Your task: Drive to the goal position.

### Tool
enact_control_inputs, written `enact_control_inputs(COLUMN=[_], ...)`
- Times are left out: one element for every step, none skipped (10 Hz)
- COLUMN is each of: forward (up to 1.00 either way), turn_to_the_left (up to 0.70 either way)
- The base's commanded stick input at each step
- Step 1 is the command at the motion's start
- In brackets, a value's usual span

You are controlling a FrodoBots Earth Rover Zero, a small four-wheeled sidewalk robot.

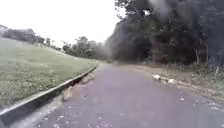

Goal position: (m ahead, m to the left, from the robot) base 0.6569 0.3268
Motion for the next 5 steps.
enact_control_inputs(forward=[0.85, 0.85, 0.85, 0.85, 0.85], turn_to_the_left=[-0.06, -0.09, -0.13, -0.16, -0.18])
